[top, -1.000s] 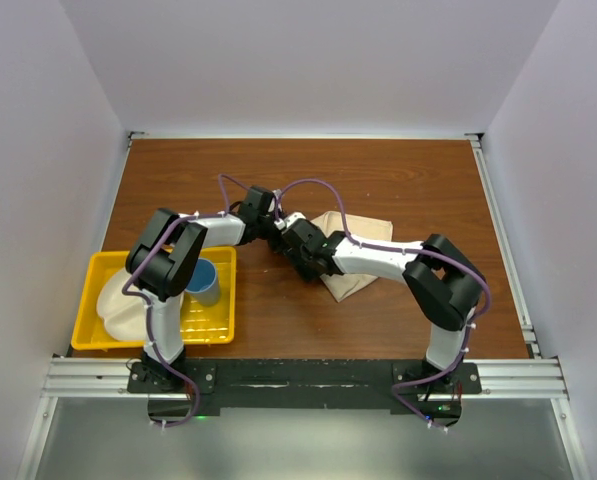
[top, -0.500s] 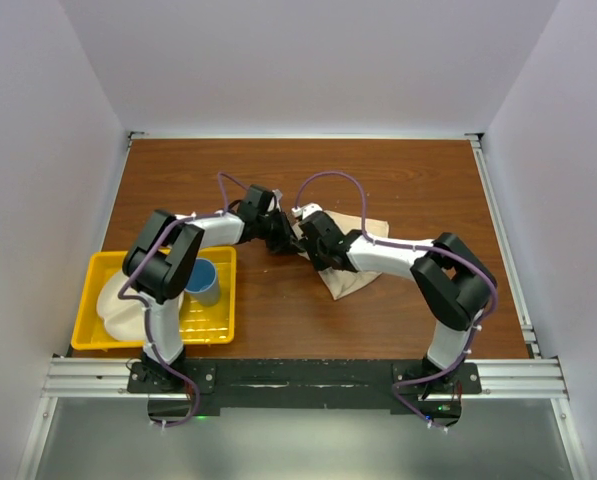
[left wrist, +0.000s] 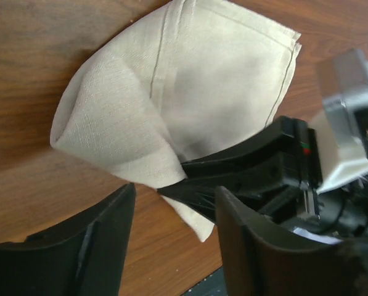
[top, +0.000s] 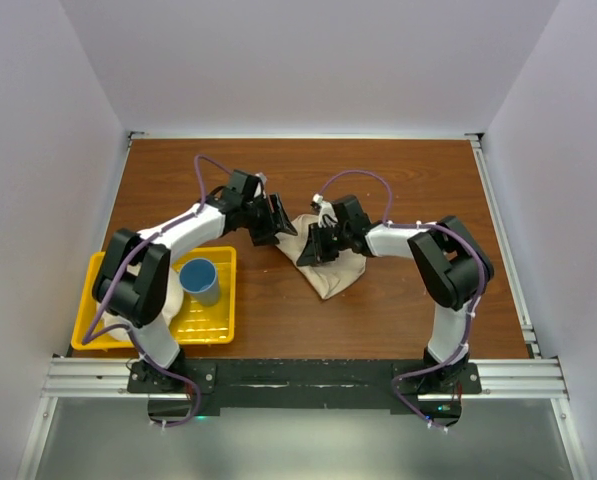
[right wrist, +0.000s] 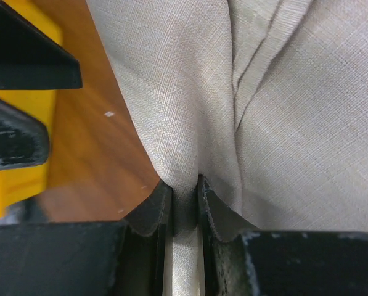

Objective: Fold the napkin, place the utensils inside, and roll it up
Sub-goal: Roll the napkin at the center of the board.

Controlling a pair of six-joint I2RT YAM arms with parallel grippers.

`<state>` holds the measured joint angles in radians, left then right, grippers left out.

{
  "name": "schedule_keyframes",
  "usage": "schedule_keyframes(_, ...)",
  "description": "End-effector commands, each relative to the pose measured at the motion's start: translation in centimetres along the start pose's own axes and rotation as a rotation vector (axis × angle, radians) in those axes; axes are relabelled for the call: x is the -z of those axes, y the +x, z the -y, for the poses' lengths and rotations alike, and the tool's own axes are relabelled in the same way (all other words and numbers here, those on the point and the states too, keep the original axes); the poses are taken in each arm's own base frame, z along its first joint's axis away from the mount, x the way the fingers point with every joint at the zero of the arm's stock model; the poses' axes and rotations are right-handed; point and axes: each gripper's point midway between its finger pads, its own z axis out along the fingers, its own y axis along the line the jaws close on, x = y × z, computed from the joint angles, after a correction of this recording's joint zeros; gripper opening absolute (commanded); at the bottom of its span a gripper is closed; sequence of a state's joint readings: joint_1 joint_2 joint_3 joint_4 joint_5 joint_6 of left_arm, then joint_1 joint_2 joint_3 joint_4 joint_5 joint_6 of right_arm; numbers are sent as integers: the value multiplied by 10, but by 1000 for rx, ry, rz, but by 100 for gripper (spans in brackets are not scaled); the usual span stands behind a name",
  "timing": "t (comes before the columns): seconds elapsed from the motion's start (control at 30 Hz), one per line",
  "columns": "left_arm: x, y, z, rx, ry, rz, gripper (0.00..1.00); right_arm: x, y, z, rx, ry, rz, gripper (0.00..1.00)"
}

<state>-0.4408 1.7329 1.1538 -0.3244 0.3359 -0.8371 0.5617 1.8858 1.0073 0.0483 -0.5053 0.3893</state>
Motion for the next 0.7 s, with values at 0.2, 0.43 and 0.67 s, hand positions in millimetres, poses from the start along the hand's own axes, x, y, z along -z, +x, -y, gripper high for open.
schedule_keyframes(0.2,20,17,1,57,7,-17,61,12,42,-7,-565,-283,-227,0)
schedule_keyframes(0.43,11,27,13,32,113,-41,51,5,35,18,-712,-314,-232,0)
schedule_keyframes(0.67,-18,17,25,37,198,-28,17,2,47,41,-738,-284,-263,0)
